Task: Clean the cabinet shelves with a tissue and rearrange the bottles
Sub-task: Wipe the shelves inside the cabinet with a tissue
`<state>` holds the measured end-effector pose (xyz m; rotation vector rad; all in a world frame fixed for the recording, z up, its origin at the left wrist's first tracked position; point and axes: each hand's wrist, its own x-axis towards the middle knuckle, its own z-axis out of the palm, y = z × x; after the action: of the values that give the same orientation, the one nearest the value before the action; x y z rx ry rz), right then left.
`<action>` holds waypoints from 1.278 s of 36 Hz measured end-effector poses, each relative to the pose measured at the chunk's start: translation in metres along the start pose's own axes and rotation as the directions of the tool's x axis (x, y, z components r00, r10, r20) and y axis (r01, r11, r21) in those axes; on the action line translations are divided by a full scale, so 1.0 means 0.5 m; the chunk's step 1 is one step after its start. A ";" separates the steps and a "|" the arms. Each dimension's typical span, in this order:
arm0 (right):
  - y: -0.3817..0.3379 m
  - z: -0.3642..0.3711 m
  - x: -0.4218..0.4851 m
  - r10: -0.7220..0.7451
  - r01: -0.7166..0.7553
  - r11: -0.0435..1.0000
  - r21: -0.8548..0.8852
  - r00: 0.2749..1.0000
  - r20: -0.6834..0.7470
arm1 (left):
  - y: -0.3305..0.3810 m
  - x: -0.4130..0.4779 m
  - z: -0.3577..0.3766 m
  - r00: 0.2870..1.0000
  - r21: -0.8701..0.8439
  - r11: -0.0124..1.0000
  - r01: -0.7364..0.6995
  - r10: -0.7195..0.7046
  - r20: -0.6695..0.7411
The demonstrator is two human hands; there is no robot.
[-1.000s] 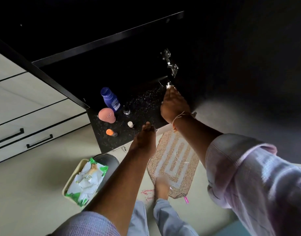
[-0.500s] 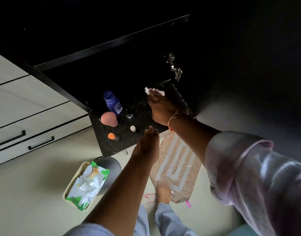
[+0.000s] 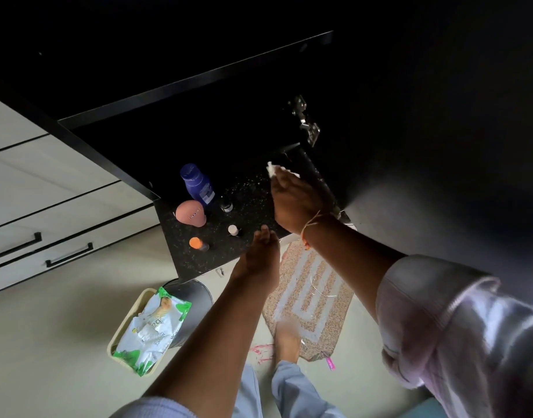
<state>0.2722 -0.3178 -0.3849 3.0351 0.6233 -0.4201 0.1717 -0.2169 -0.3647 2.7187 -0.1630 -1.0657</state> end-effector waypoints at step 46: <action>-0.008 -0.008 -0.085 -0.118 0.145 0.949 0.279 0.987 -0.111 | -0.009 -0.059 0.103 0.917 -0.083 0.997 0.003 -0.036 -0.397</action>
<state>0.2342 -0.3304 -0.3695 3.3156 0.8436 -0.4070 0.1152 -0.2154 -0.3832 2.7966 -0.0243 -0.4877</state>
